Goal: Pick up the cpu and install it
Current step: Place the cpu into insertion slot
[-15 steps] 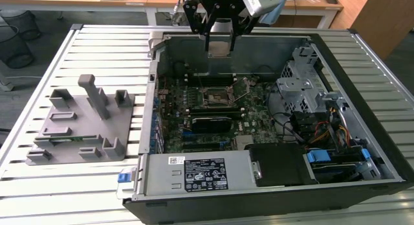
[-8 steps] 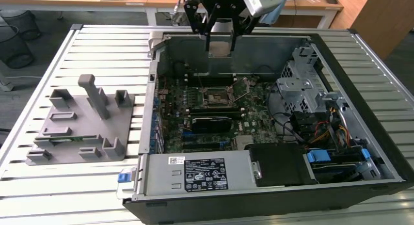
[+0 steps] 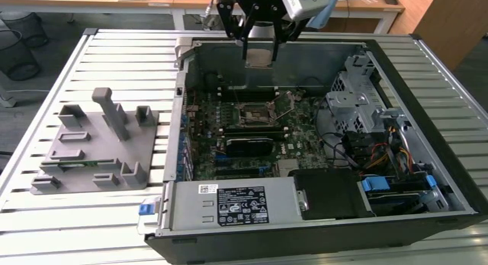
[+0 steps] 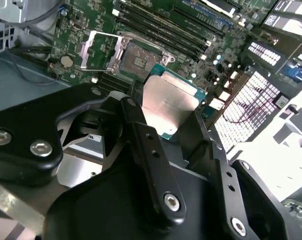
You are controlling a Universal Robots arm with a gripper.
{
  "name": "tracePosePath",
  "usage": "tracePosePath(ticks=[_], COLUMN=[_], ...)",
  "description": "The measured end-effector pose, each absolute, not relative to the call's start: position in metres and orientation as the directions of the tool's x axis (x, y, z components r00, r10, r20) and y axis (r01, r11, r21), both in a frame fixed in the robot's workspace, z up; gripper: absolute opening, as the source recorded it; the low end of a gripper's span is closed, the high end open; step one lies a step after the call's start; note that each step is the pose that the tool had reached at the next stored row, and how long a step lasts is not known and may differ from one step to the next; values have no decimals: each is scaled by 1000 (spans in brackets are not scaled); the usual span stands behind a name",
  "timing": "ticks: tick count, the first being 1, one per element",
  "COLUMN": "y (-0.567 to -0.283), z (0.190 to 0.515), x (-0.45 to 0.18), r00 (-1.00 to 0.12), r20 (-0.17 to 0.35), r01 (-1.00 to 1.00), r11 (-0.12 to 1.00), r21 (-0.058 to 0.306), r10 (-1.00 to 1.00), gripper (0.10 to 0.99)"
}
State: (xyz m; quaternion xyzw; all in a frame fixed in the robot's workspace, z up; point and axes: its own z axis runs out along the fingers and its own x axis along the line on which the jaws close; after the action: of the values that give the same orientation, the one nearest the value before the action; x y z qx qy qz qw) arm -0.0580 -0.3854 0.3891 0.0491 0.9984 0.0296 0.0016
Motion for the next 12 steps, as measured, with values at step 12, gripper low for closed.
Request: tracePosePath(ticks=[12], y=[-385], z=[388], x=[-58], r00=[-954], r20=[-1], r01=[299], r11=[953], r21=[58], r10=[299], gripper=[529])
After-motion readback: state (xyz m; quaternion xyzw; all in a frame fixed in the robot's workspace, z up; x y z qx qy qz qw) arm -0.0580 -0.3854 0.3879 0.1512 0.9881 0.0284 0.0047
